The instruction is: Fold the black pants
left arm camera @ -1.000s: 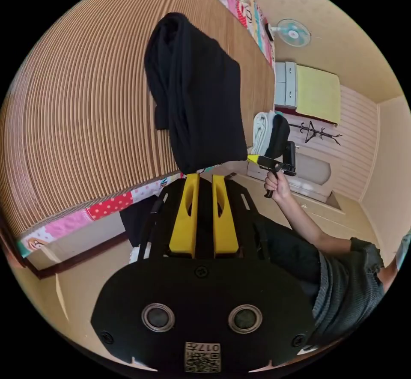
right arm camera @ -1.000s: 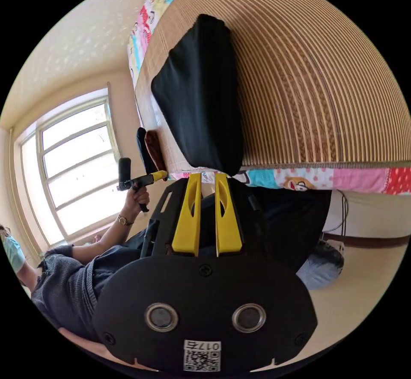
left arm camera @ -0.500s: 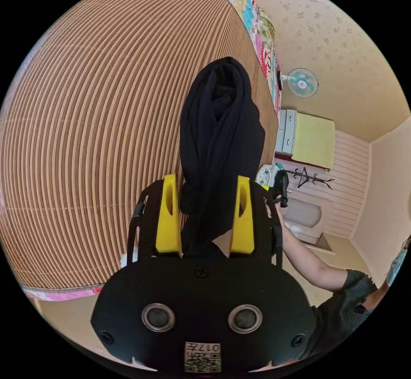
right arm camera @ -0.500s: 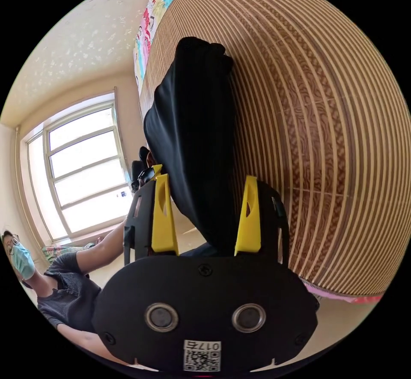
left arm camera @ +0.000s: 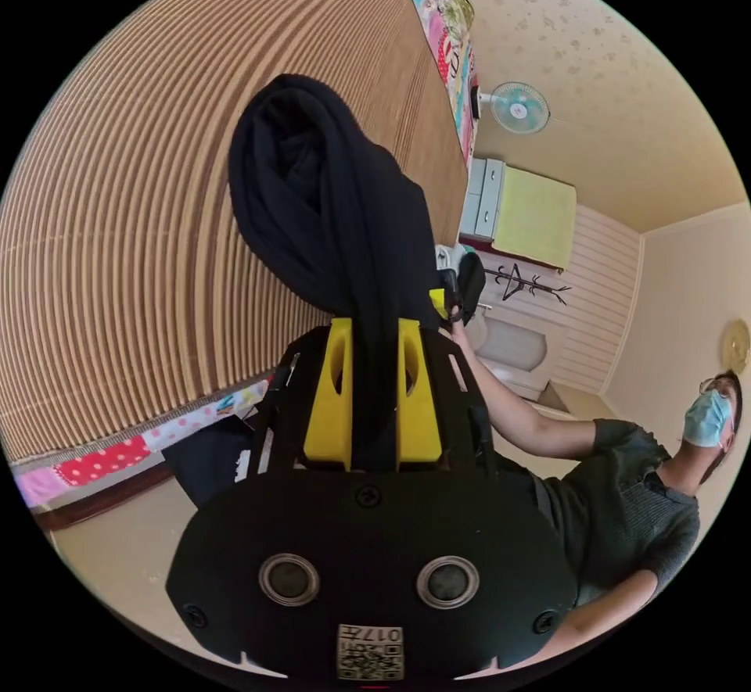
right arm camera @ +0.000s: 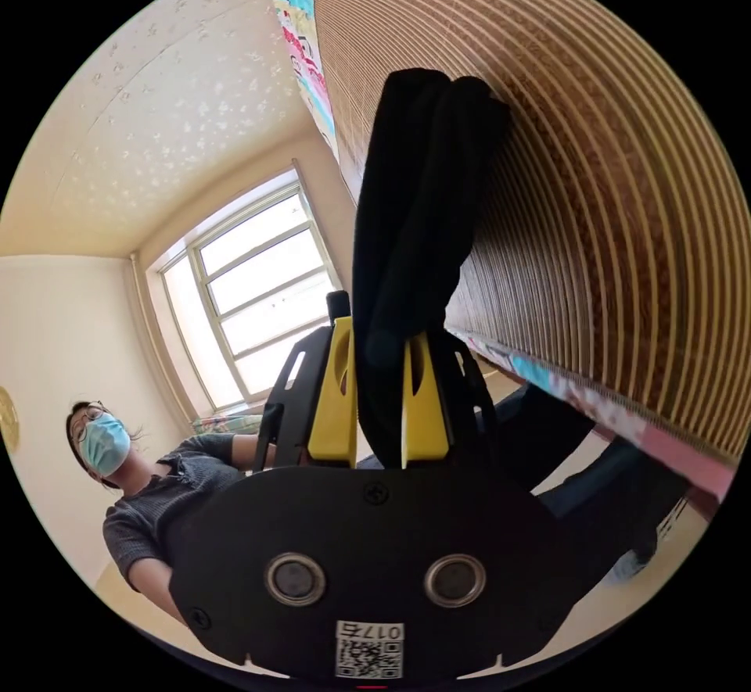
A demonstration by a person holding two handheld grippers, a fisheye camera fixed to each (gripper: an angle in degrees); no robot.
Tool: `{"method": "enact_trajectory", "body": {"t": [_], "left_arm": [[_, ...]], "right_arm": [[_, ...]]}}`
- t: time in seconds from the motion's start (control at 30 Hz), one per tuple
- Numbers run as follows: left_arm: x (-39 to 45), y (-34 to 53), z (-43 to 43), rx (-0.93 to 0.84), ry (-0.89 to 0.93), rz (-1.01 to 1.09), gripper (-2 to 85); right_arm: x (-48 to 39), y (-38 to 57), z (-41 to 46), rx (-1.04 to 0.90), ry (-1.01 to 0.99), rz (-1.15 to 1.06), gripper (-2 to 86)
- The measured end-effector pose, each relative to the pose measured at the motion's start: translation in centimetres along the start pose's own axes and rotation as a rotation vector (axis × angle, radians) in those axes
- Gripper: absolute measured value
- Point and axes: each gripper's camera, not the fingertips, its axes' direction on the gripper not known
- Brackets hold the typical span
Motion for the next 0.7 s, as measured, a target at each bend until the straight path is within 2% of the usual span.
{"method": "enact_trajectory", "body": {"t": [0.2, 0.33, 0.5, 0.6, 0.63, 0.7], "left_arm": [[10.7, 2.7, 9.4, -0.076, 0.041, 0.093, 8.5], [19.2, 1.3, 17.2, -0.112, 0.080, 0.204, 8.3], [34.2, -2.9, 31.7, -0.171, 0.134, 0.424, 8.5], [40.6, -5.9, 41.2, -0.210, 0.121, 0.513, 8.8], [41.4, -6.6, 43.5, -0.227, 0.100, 0.521, 8.9], [43.1, -9.5, 53.8, -0.386, -0.093, 0.503, 10.2]], "right_arm": [[-4.5, 9.6, -9.4, 0.070, 0.006, -0.050, 7.0], [-11.1, 15.7, -18.2, 0.149, 0.087, -0.213, 7.0], [-19.5, 22.5, -28.3, 0.249, 0.250, -0.433, 7.5], [-21.0, 25.2, -34.0, 0.329, 0.378, -0.390, 8.4], [-20.6, 25.8, -35.7, 0.367, 0.508, -0.321, 9.0], [-18.4, 26.6, -38.3, 0.468, 0.705, -0.122, 9.7]]}}
